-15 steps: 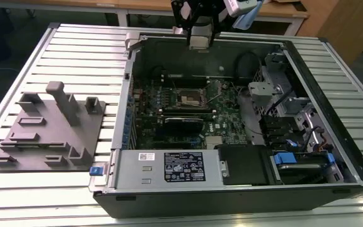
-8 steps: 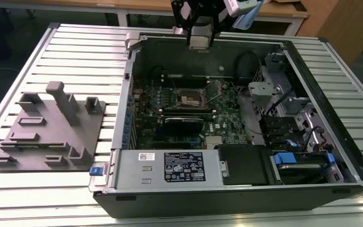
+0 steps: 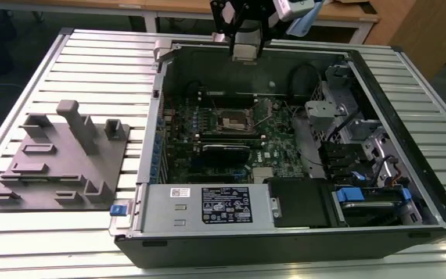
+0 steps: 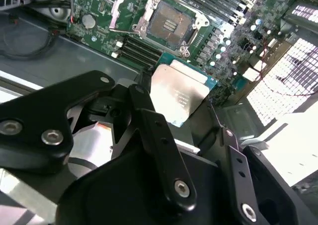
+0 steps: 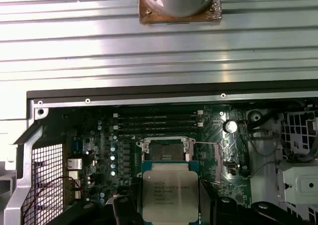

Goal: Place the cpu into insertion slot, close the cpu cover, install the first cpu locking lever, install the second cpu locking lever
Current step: 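Place the cpu into insertion slot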

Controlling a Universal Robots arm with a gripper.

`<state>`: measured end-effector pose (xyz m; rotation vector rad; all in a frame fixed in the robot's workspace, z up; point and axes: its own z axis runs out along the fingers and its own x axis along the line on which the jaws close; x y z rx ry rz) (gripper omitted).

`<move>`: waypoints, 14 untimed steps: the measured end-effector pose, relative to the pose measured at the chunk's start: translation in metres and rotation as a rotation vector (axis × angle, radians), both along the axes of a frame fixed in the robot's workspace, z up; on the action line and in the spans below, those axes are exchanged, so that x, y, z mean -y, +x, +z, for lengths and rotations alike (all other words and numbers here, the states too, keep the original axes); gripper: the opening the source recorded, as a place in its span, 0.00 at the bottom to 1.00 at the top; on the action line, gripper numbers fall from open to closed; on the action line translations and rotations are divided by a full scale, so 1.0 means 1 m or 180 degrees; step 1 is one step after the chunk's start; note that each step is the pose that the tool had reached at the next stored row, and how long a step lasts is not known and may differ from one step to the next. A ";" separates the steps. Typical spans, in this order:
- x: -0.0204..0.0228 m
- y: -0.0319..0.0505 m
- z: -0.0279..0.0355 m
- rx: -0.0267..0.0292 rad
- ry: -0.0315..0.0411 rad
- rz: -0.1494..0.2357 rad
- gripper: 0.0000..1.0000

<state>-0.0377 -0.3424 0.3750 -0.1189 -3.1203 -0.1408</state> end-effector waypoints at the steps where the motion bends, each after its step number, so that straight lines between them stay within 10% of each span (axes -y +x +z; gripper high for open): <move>1: 0.0000 0.0000 0.0000 0.0000 0.0000 -0.0046 0.54; 14: 0.0001 0.0000 0.0000 0.0000 -0.0001 -0.0134 0.54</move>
